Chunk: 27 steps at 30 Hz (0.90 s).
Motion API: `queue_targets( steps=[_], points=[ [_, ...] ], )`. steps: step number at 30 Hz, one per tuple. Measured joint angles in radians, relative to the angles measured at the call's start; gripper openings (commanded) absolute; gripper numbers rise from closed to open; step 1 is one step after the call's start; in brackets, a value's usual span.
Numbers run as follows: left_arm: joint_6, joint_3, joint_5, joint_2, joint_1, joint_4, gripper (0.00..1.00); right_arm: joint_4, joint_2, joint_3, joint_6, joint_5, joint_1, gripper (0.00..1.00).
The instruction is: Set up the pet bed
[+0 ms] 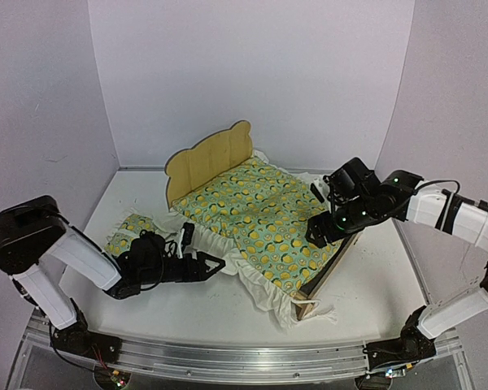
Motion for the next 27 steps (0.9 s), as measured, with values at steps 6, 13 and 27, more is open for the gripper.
queue_targets(
  steps=[6,13,27],
  points=[
    [-0.079,0.009,0.113,0.269,0.016,0.368,0.39,-0.012,-0.025,-0.01,-0.029,-0.106,0.002,0.71],
    [-0.074,-0.024,0.151,0.294,0.105,0.46,0.0,-0.026,-0.07,-0.057,-0.094,-0.29,0.078,0.64],
    [0.23,0.063,0.049,-0.062,0.187,-0.106,0.13,-0.064,-0.056,-0.15,-0.18,-0.345,0.307,0.55]
  ],
)
